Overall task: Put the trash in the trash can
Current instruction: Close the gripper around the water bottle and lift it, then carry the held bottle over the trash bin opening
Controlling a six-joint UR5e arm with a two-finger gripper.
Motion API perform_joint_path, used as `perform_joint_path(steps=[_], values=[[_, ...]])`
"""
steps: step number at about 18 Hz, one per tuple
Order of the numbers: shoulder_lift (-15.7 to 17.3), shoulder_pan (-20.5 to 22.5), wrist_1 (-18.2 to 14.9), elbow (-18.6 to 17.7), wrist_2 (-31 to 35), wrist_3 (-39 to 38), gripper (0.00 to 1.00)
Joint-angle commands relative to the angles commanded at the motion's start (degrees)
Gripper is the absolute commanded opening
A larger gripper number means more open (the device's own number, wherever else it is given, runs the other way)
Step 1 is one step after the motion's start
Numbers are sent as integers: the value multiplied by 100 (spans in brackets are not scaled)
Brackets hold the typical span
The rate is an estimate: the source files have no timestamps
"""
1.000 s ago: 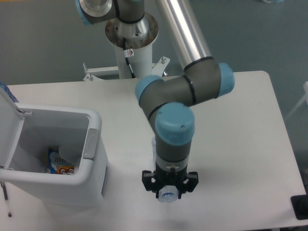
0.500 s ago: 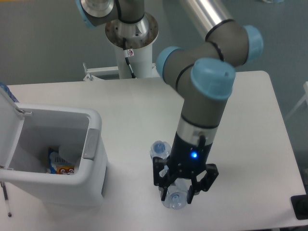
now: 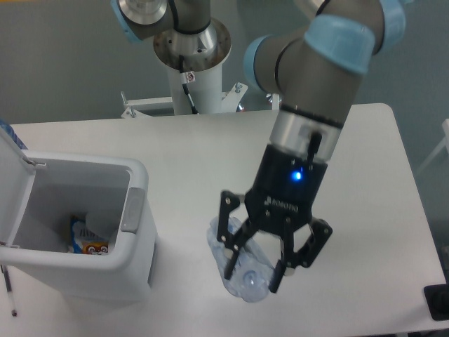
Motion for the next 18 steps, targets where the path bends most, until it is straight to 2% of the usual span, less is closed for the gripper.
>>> perform_joint_path(steps=[3,5,7,9,14,18], values=[[70,0,44,43,-308,-26,47],[79,-26,192,105,-362,-210,47],[44,-35,412,306,-370,-613,47],[-8,-35,439,535,-370,-1000,47],[35,-298,448,510,-362,-1292,47],[62,-790,474,256,-257,-1450,47]])
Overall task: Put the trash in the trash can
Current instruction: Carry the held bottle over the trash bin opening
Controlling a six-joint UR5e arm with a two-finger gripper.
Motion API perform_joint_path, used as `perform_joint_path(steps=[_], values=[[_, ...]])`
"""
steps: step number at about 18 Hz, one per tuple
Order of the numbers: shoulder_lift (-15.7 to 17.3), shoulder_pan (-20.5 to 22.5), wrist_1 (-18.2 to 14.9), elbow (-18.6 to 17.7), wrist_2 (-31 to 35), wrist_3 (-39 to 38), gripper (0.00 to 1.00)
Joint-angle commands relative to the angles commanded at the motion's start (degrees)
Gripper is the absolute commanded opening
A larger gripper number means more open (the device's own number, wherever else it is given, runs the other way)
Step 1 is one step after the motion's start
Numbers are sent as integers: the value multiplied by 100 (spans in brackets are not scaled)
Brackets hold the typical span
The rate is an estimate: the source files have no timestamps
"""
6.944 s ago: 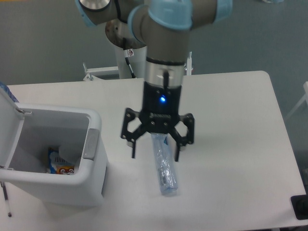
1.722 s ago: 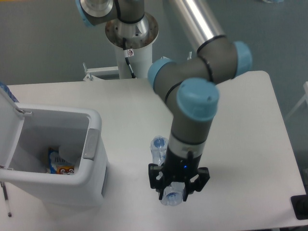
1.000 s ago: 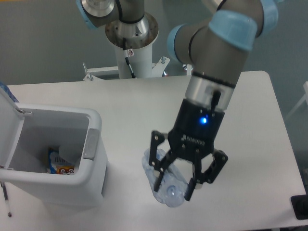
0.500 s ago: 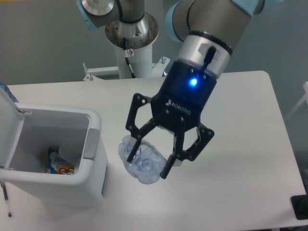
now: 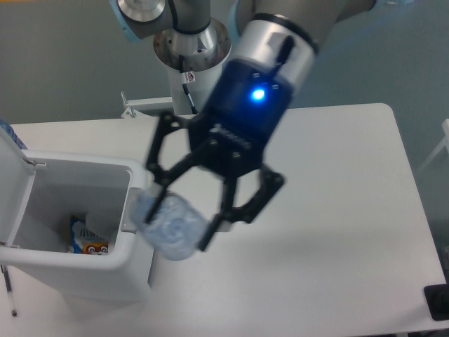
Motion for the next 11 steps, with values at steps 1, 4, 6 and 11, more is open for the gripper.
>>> perform_joint_path(steps=[1,4,6,11], values=[[26,-45,131,-106,96,-9,47],[26,-334,282,-220,290,-26,47],[123,-379,308,-501,352,35,47],[106,-519,721,-879,579,193,47]])
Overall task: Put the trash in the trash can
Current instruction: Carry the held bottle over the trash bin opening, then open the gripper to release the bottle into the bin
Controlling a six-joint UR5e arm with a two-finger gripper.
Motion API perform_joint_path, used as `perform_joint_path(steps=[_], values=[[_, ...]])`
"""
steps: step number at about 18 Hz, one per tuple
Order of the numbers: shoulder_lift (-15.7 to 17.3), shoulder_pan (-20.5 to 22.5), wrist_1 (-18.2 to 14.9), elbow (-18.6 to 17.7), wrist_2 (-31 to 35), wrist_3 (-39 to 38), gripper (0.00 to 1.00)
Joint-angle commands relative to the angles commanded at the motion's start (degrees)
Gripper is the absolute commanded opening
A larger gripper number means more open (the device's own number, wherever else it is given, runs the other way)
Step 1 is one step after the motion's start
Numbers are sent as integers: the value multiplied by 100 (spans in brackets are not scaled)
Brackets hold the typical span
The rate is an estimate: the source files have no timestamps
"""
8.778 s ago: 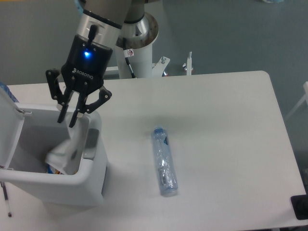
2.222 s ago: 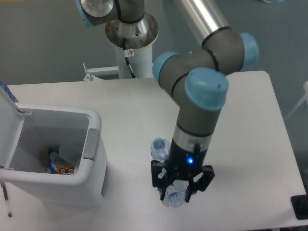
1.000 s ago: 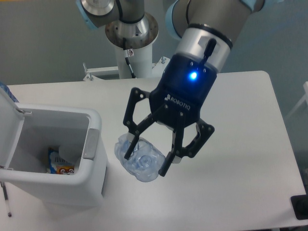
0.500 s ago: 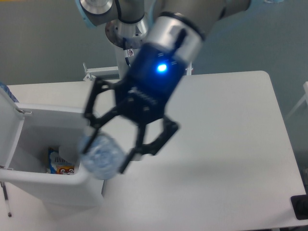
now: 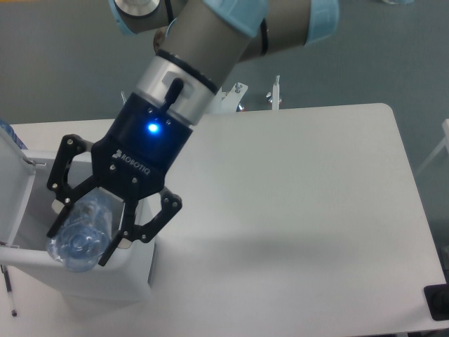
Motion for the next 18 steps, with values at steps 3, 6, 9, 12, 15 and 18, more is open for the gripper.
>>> perform_joint_path(steps=[3,6,9,12,15,18], values=[[17,-194,18,-229,203,360,50],[26,-203,26,-334,212,422,73],[140,-203,26,-466,212,440,93],[263,-177,26,-659,221,440,100],[281,51,18,-686,230,432,100],[281,455,18,-634,230,449,100]])
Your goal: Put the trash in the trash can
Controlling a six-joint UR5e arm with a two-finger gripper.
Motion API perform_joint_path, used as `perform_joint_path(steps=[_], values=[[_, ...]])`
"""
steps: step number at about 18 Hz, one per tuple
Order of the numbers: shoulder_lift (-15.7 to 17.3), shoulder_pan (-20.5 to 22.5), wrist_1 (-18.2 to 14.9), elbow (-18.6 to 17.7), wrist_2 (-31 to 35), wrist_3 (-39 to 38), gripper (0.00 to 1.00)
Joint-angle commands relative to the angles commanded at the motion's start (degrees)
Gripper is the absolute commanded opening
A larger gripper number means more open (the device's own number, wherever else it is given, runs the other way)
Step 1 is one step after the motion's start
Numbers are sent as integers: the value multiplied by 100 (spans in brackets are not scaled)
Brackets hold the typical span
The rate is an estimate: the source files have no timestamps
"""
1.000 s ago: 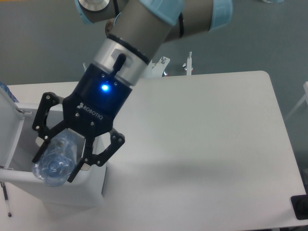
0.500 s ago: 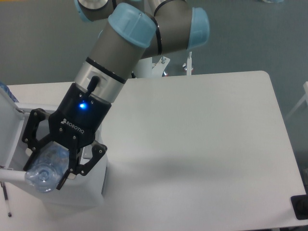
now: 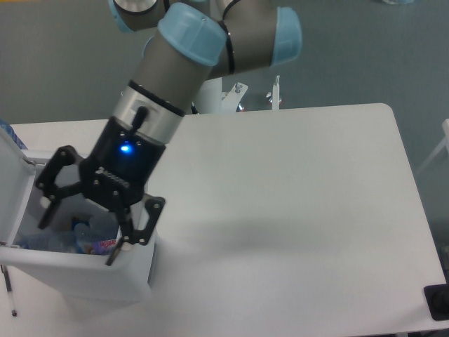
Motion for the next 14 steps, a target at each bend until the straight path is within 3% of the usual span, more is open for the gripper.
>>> perform_joint_path(steps=[6,14], values=[[-35,809,-184,-44,140,561,100],[-308,933,-395,-52,1352,1485,100]])
